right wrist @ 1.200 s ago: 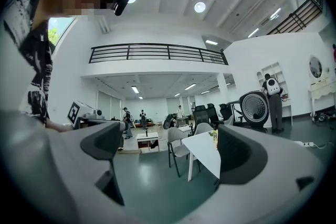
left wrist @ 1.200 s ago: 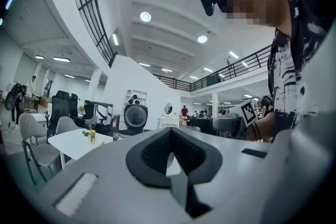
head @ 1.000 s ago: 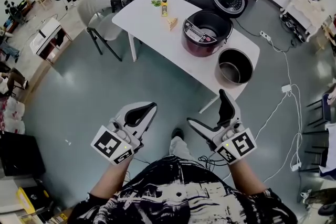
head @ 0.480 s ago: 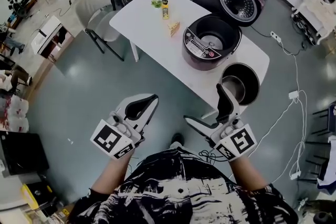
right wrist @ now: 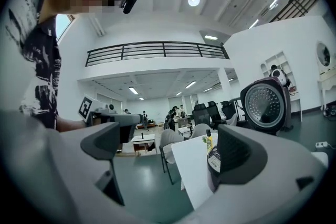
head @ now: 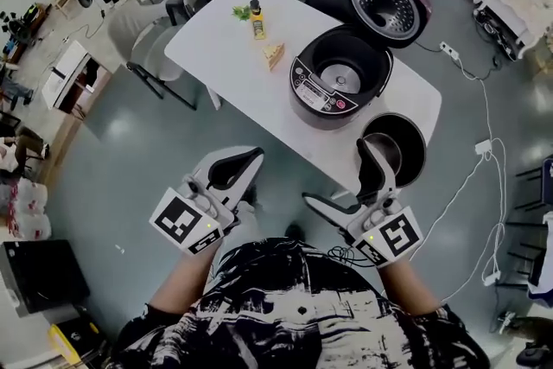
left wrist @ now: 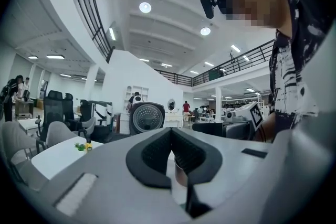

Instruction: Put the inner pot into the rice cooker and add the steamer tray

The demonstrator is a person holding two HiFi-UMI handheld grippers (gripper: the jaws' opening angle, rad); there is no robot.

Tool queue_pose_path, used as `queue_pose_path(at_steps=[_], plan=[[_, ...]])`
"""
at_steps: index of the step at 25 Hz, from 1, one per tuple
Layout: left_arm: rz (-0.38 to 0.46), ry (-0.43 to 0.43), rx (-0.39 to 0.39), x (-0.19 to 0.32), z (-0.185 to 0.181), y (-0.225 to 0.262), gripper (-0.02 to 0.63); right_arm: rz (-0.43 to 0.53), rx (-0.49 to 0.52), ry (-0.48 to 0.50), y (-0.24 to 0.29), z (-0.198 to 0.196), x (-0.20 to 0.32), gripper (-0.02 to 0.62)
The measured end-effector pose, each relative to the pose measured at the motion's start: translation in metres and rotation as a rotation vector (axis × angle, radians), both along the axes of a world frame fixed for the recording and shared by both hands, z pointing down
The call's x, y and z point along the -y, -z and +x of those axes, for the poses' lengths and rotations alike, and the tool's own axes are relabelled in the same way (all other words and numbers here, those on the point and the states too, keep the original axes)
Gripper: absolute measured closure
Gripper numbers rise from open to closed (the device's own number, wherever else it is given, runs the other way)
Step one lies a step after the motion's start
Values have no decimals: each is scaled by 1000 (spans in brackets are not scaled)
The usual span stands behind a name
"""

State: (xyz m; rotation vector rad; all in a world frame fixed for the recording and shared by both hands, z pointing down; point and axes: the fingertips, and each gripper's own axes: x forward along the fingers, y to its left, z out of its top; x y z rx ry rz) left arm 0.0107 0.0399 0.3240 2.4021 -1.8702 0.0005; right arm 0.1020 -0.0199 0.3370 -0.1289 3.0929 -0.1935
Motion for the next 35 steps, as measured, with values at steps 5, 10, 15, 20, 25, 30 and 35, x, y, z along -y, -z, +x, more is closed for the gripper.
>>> queue_pose_path(at_steps=[5,10,15,20,25,30,35], plan=[[21,-111,-8,51,-26,-11,601,28,-8,-91,-9,-21,31,61],[20,-284,-42,93,-64,-21,601,35,-35,-247,-14,-55,55,61],[-8,-452,-60,128,-120,-26,601,24,-68,-417,-14,-106,79,61],[-34,-597,-57,153,-165,-31,601,28,-82,-575,-8,-144,83,63],[-30,-703,-66,171,-178,-28,601,-13,-111,-722,-15,-147,74,62],[-22,-748,-70,182,-164,-25,601,-34,-130,-817,-23,-119,67,63],[-26,-779,-75,183,-136,-21,601,-48,-162,-914,-35,-67,67,63]])
